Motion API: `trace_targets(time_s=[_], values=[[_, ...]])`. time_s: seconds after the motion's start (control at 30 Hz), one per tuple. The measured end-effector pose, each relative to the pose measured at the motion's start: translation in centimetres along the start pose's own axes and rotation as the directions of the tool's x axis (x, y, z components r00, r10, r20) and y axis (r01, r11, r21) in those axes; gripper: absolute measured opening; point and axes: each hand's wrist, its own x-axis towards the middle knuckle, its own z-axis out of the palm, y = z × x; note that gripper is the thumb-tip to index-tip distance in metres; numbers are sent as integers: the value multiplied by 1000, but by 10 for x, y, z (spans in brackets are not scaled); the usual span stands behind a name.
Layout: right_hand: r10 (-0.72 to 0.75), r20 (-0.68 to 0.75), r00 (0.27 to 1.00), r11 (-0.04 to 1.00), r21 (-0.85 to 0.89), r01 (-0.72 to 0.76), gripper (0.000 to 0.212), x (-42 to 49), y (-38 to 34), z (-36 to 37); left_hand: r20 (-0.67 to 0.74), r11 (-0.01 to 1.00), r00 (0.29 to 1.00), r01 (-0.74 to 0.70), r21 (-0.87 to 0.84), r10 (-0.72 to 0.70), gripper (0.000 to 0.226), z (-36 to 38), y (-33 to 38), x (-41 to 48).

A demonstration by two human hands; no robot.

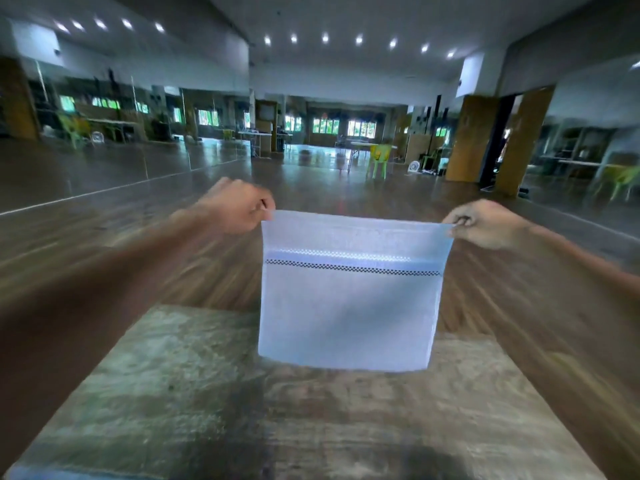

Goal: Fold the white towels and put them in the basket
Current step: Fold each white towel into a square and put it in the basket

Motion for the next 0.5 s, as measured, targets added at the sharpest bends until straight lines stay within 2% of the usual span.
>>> trace_targets(time_s=[0.1, 0.17, 0.23, 0.33, 0.4, 0.5], values=[[-11, -107, 994, 999, 33, 14, 11, -2, -12, -21, -161, 999, 987, -10, 30, 15, 15, -15, -3, 9], [-27, -111, 993, 999, 37, 31, 10, -12, -16, -18, -166, 998, 985, -45, 34, 50, 15, -8, -6, 2], [-14, -42, 999, 998, 58, 16, 11, -27, -6, 4, -136, 993, 984, -116, 13, 116, 12, 14, -7, -17], [17, 106, 994, 995, 99, -27, 12, -58, 14, 52, 5, 979, 984, -179, -94, 180, 11, 64, -2, -65], [7, 228, 974, 991, 127, -37, 18, -87, 20, 89, 154, 974, 974, -138, -180, 166, 17, 99, 6, -103], [-13, 390, 921, 990, 135, -43, 32, -133, 33, 142, 343, 955, 918, -101, -280, 198, 12, 144, 18, -158]])
